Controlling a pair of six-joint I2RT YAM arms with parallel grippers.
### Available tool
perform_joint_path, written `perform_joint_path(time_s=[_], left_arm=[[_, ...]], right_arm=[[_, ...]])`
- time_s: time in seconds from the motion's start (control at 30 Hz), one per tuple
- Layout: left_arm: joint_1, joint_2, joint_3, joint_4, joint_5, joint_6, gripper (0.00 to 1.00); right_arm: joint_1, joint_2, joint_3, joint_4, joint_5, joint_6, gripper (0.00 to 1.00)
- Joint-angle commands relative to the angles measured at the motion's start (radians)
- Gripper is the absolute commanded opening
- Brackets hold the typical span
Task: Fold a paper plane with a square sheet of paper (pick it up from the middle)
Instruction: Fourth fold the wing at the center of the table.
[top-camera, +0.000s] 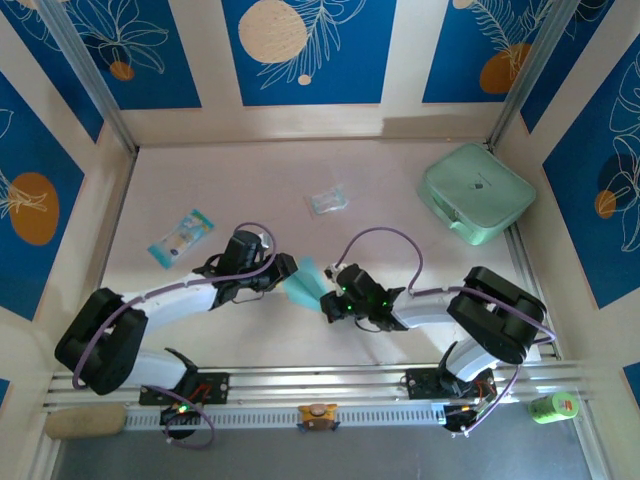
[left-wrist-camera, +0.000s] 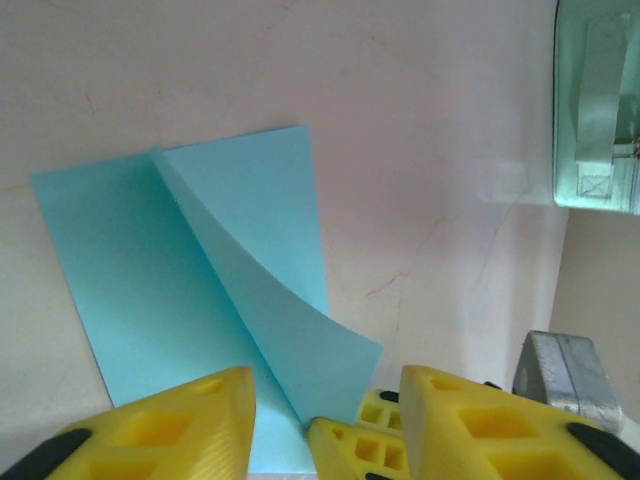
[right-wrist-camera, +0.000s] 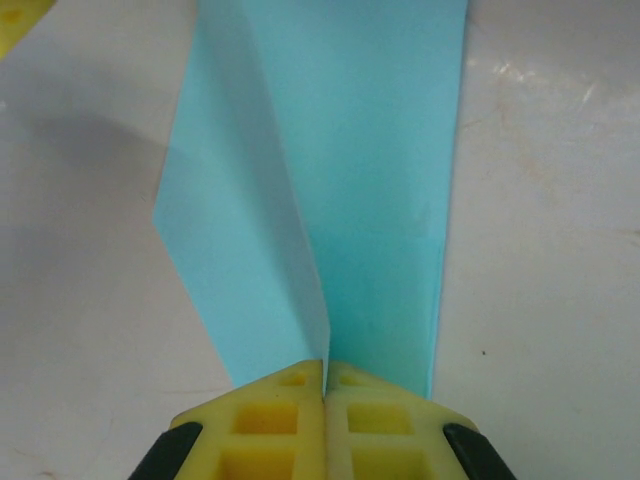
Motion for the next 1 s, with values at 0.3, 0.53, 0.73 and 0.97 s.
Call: perform_joint_path(time_s=[0.3,0.53,0.73,0.97], left_arm=[[-0.004,0.105,0.038,0.079,0.074,0.002,0.13],[-0.019,0.175,0.071,0.115,0.115,0.006,0.12],[-0.032,0.232,0.086,0.145,0.124,-0.004,0.10],[-0.036,0.252,0.084,0.099,0.087,-0.001,0.07]], right_arm=[[-0.071,0.069,-0.008,0.025,-0.210,0.241,0.04],[-0.090,0.105,-0.017,0.070,-0.263,0.302,0.04],[-0.118,0.141,-0.034,0.129,-0.319,0.367,0.05],[-0.128,0.148,-0.033,0.135,-0.326,0.404,0.05]])
